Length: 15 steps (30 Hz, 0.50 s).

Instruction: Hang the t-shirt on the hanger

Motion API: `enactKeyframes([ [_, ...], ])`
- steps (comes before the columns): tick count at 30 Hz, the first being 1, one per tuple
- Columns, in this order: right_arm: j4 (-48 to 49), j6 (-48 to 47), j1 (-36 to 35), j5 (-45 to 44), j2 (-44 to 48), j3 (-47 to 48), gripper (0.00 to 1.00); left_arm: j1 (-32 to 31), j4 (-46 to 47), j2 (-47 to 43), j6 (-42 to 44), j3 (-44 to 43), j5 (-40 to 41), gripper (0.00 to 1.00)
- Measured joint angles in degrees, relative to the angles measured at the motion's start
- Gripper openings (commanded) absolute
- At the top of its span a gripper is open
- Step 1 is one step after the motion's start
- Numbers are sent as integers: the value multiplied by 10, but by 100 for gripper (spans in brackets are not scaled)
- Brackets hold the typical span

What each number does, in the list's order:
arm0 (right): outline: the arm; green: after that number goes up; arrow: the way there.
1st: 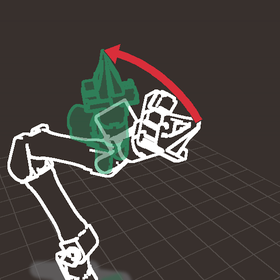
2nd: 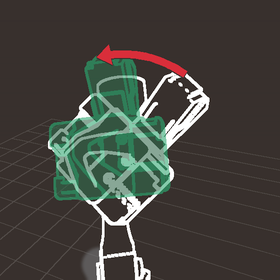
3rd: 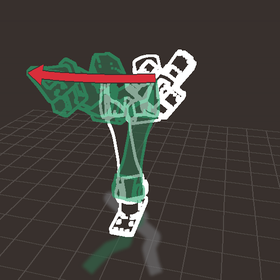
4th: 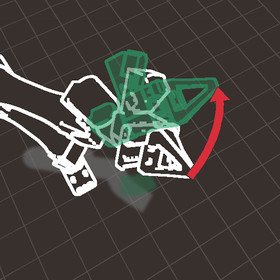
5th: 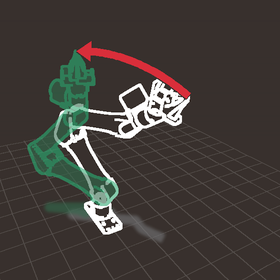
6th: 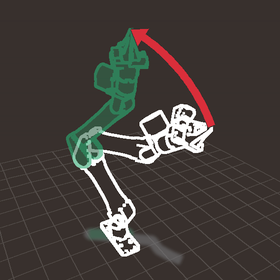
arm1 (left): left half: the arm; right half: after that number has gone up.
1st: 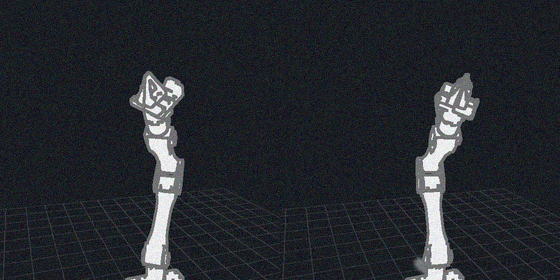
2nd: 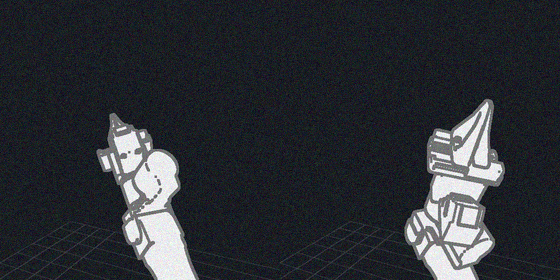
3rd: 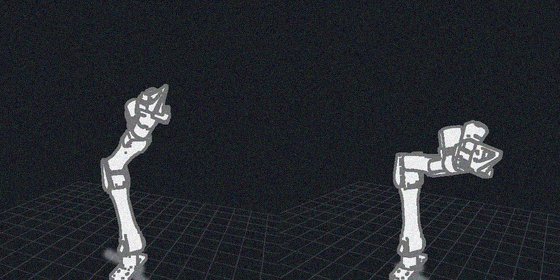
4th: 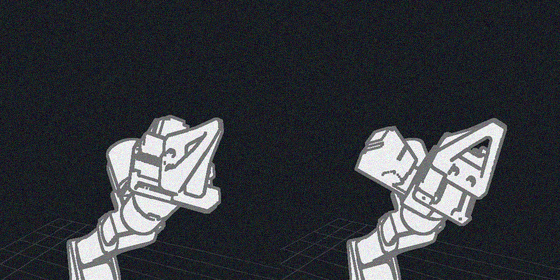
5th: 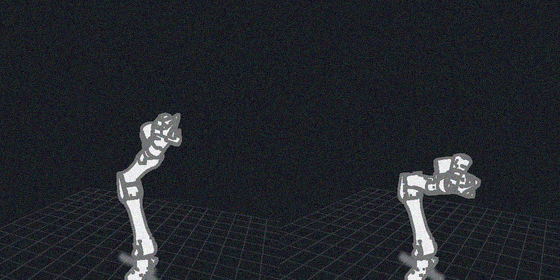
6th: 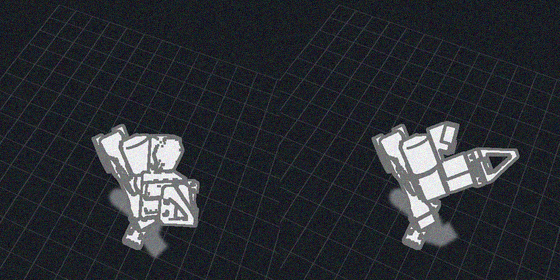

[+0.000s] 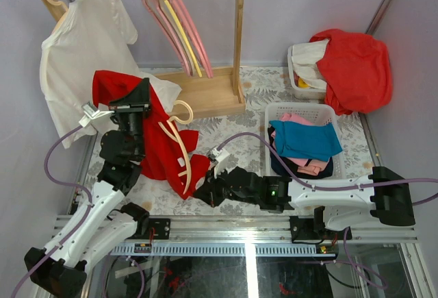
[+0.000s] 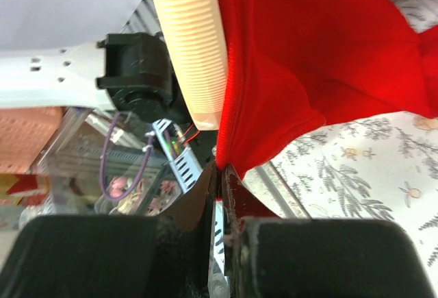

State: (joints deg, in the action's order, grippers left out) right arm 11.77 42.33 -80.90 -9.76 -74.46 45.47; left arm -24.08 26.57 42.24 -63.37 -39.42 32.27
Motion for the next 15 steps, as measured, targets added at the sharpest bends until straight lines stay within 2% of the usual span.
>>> enactKeyframes([
  [6, 44, -8, 0, 75, 10, -15, 0, -19, 8, 8, 32, -2, 1, 0],
  [15, 18, -12, 0, 107, 25, 12, 0, -34, 18, 6, 58, -12, 1, 0],
])
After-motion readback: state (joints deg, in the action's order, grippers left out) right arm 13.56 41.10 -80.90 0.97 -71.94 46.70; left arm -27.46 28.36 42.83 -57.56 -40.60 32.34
